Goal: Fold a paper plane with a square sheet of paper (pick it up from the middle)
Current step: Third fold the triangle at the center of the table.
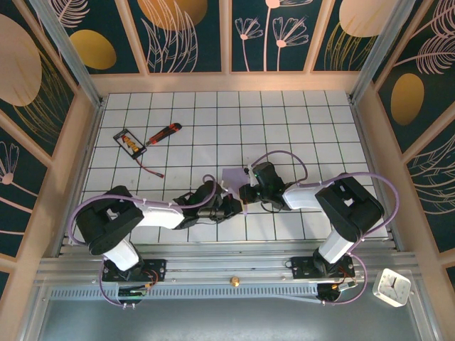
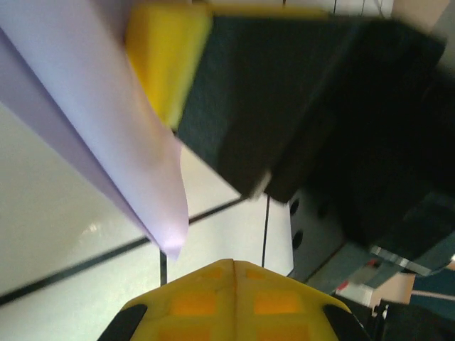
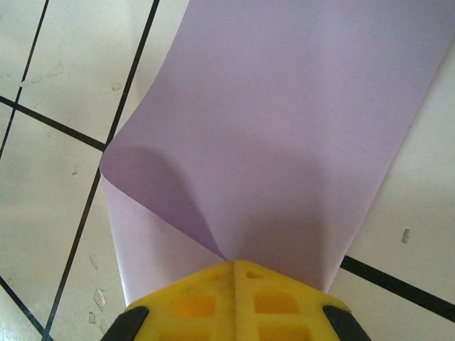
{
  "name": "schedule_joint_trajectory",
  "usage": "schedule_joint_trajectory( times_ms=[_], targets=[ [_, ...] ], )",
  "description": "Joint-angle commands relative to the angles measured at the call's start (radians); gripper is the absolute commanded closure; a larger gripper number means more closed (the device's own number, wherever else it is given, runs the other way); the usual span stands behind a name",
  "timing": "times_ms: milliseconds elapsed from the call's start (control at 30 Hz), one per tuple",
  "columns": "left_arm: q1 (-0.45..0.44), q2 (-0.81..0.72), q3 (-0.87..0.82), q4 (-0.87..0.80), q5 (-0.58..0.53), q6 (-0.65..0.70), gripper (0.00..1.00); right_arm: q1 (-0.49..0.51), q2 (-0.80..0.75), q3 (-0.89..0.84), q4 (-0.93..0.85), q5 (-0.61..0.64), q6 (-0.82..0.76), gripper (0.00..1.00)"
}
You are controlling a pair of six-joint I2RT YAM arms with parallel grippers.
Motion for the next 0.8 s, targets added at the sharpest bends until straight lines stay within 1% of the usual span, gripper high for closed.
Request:
schedule_joint_trajectory(
  times_ms=[0, 467, 633, 767],
  targets=[
    [0.012, 0.014, 0.006, 0.053, -0.009, -0.026, 1.0, -0.001, 0.047, -0.037, -0.17, 0.021, -0.004, 1.0],
    [0.017, 0.135, 0.053, 0.11, -0.025, -0.045, 1.0, 0.0, 0.057, -0.037, -0.164, 0.019, -0.002, 1.0],
    [0.017, 0.155, 0.06, 0.074, -0.044, -0.04, 1.0, 0.0, 0.059, -0.033, -0.165, 0.019, -0.006, 1.0],
    [0.017, 0.168, 0.088, -0.016, -0.046, -0.001, 1.0, 0.0, 0.059, -0.033, -0.165, 0.019, -0.005, 1.0]
  ],
)
